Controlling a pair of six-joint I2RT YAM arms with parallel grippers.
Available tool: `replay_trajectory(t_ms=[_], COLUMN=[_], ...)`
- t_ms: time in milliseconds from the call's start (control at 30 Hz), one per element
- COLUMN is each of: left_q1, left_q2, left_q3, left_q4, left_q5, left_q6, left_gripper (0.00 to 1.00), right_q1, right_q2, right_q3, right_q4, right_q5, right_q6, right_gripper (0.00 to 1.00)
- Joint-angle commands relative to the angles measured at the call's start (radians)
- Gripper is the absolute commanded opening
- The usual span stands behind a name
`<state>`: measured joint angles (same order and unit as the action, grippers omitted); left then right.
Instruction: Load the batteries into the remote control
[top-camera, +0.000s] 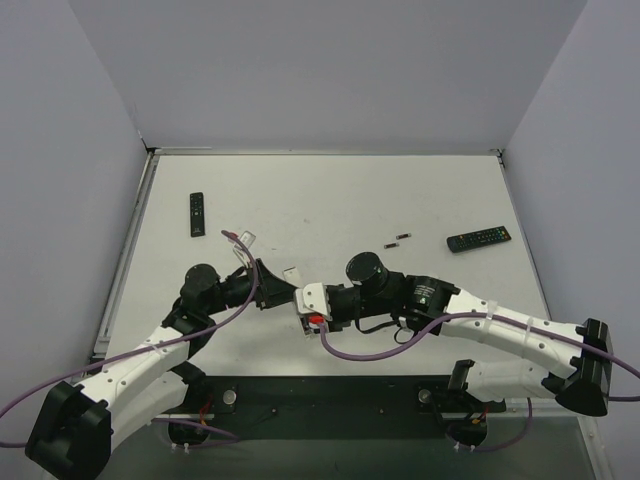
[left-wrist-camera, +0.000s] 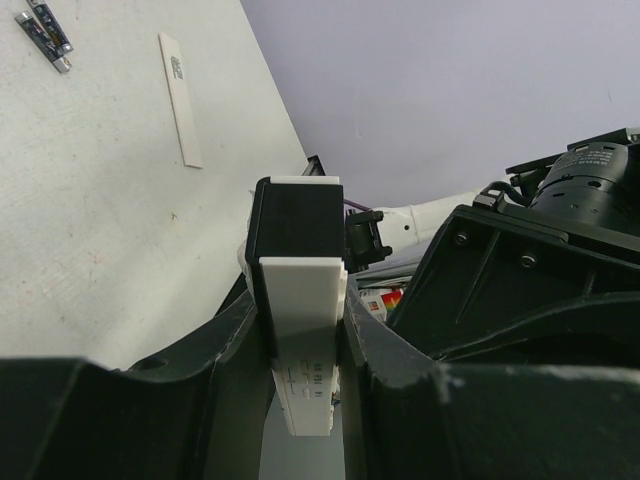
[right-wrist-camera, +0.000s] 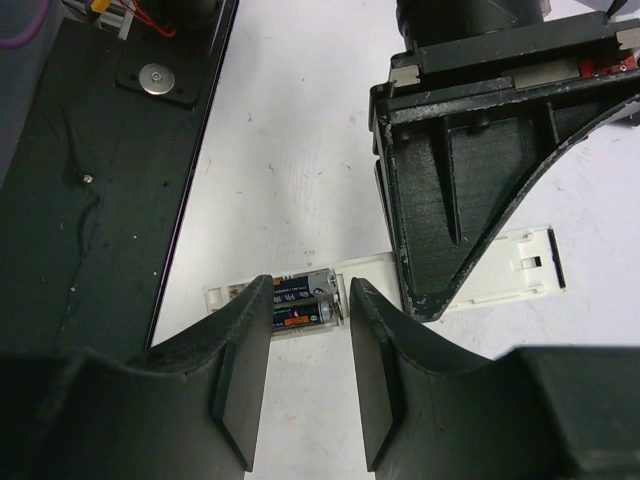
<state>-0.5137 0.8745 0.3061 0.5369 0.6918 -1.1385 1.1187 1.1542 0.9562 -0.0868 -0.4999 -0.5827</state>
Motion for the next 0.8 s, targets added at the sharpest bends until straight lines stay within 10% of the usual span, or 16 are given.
replay_trajectory(t_ms=[0,767], left_q1=[0.004,0.004], left_q2=[-0.011,-0.019], left_q3=[0.057,0.071], left_q4=[0.026,0.028], left_q5=[0.02,0.028], left_q6=[0.02,0.008], left_gripper=[0.0,0.0], right_q1=[-0.01,-0.02], right_q2=[0.012,0.041], right_q3=[0.047,0.021], right_q4=[0.03,0.032], right_q5=[-0.066,-0.08], right_q6=[-0.02,-0.006], right_gripper=[0.32,0.25])
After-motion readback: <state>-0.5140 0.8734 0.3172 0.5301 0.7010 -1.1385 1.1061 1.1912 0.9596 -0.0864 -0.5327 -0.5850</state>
